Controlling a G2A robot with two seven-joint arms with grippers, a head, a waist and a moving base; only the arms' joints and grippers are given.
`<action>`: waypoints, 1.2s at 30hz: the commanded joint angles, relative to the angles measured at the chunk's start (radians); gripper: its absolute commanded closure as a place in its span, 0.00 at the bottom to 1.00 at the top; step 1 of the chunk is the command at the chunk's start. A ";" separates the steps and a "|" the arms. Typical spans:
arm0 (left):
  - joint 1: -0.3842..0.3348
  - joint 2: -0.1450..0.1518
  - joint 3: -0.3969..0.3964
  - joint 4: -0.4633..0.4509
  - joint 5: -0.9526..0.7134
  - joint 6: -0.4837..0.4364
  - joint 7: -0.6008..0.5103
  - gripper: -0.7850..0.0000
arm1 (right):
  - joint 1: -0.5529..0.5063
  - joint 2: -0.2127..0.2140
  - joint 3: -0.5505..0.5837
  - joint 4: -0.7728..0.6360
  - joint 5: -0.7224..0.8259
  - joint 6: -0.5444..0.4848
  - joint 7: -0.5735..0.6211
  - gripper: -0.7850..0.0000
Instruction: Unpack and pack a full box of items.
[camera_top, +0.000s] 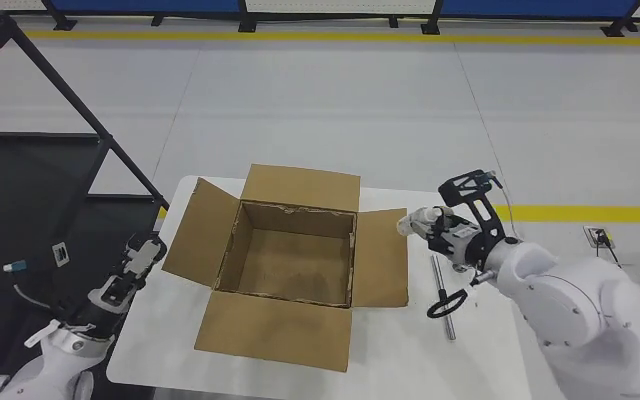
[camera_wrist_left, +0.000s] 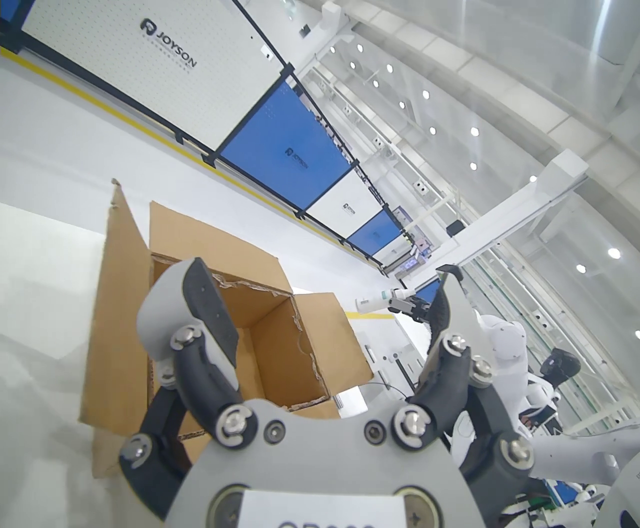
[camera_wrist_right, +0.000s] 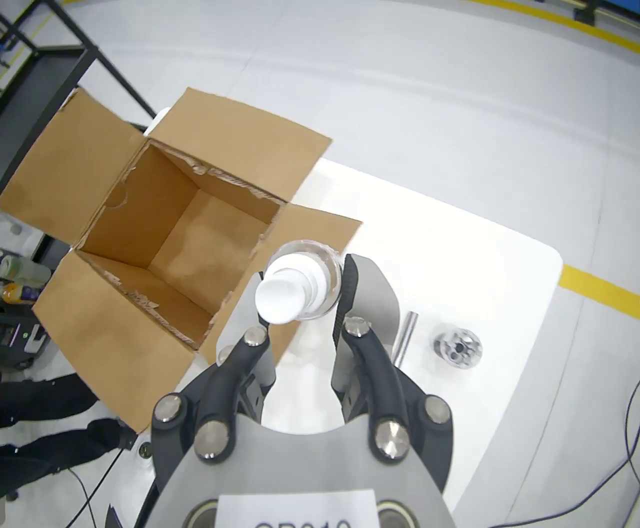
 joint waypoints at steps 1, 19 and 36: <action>0.028 -0.002 -0.018 0.000 -0.014 -0.017 0.017 0.00 | 0.081 -0.018 -0.107 0.030 0.005 0.022 -0.014 1.00; 0.142 -0.016 -0.089 0.010 -0.071 -0.077 0.071 0.00 | 0.539 -0.301 -0.788 0.550 0.057 0.197 -0.161 1.00; 0.142 -0.016 -0.089 0.010 -0.071 -0.077 0.071 0.00 | 0.599 -0.587 -0.968 1.031 0.133 0.178 -0.321 1.00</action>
